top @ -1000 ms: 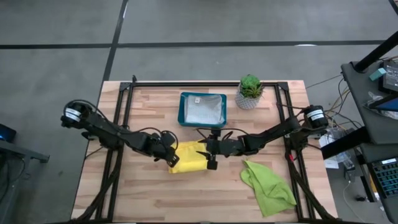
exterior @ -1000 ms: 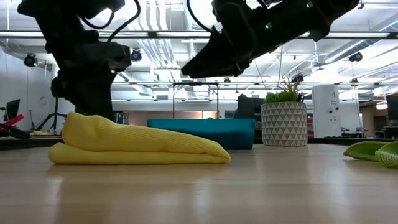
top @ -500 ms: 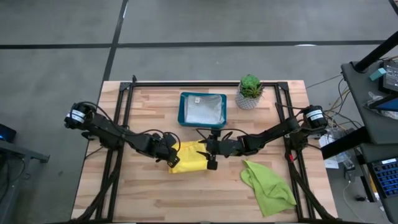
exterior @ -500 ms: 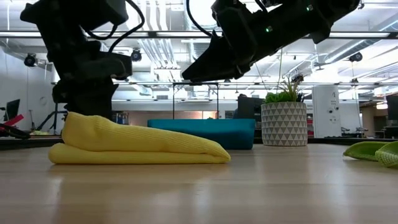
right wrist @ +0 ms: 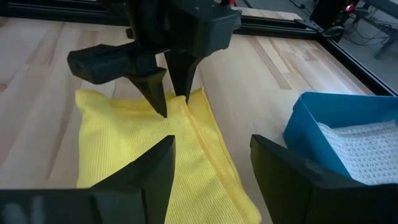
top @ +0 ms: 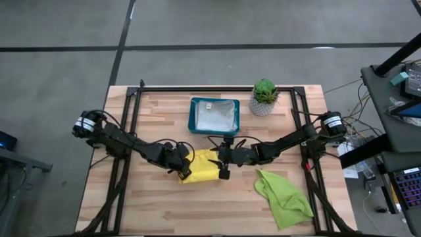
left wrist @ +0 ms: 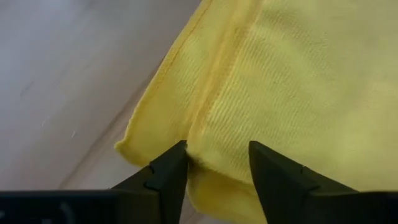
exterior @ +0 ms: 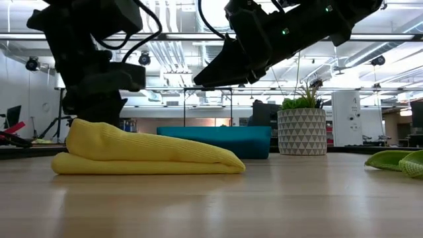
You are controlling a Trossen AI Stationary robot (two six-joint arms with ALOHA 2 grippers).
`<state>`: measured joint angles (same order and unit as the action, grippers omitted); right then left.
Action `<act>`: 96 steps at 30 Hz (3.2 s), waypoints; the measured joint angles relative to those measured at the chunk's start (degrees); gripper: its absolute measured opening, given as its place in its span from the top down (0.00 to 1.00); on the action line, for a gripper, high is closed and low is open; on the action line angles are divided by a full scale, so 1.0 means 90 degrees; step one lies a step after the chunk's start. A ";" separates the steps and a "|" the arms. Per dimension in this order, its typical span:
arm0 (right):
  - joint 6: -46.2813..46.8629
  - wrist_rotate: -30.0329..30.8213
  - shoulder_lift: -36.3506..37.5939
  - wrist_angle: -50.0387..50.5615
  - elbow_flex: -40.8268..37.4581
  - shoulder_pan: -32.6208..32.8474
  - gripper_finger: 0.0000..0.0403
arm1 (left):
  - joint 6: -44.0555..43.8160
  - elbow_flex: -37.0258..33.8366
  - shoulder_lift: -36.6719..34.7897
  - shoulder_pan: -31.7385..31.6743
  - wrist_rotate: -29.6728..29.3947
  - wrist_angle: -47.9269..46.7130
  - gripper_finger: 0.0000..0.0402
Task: Fold microfiber towels
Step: Fold the yellow microfiber cloth
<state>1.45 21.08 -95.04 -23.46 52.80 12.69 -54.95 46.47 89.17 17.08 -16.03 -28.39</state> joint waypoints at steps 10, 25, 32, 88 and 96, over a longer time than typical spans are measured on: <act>0.0002 0.0002 -0.0002 0.0000 0.0000 0.0000 0.51 | 0.0296 0.0105 -0.0007 -0.0012 0.0007 -0.0011 0.87; 0.0002 0.0005 -0.0007 0.0014 0.0000 0.0000 0.51 | 0.1478 0.0327 -0.0969 -0.0423 -0.0521 -0.0685 1.00; 0.0000 0.0005 -0.0007 0.0027 0.0000 -0.0007 0.51 | 0.1676 0.0287 -0.0734 -0.0474 -0.0619 -0.0785 1.00; 0.1551 -0.1162 -0.0811 0.0946 0.0002 0.0590 0.73 | 0.0417 0.0294 -0.0168 0.1403 0.0224 -0.0309 0.72; 0.1279 -0.1021 -0.0811 0.0911 0.0002 0.0590 0.87 | 0.0689 0.0294 -0.0120 0.1427 0.0233 -0.0153 0.85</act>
<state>12.97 11.89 -102.35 -15.27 52.82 18.00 -48.75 49.12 88.09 29.92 -13.93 -29.77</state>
